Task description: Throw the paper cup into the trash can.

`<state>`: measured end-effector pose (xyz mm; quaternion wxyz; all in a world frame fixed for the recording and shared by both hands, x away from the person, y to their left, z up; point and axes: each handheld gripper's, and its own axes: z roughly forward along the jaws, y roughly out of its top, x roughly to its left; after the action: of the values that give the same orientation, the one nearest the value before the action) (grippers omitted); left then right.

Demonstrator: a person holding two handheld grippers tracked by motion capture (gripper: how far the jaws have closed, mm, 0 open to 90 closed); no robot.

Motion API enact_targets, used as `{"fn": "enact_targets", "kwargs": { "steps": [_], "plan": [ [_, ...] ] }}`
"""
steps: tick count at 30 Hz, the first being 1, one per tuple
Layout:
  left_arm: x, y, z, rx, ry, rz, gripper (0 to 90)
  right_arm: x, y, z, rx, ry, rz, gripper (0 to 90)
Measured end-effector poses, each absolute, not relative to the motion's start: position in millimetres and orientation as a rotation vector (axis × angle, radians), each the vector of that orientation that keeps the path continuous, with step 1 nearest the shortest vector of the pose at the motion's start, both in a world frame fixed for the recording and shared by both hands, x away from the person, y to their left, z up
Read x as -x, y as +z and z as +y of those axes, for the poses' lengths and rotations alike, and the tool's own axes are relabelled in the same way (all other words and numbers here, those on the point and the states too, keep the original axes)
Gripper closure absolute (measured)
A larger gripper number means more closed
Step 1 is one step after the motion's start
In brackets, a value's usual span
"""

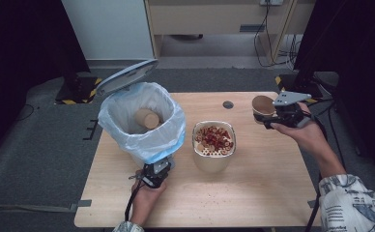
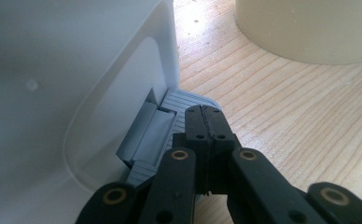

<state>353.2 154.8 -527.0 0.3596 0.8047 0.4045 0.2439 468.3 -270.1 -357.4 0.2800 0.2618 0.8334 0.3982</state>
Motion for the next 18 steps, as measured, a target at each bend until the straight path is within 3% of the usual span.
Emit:
{"fn": "enact_targets", "kwargs": {
  "steps": [18],
  "plan": [
    [-353.2, -526.5, 154.5, -2.081, 0.630, 1.046, 88.9, -464.3, -356.9, -281.9, -0.740, 1.122, 2.256, 34.2]
  ]
}}
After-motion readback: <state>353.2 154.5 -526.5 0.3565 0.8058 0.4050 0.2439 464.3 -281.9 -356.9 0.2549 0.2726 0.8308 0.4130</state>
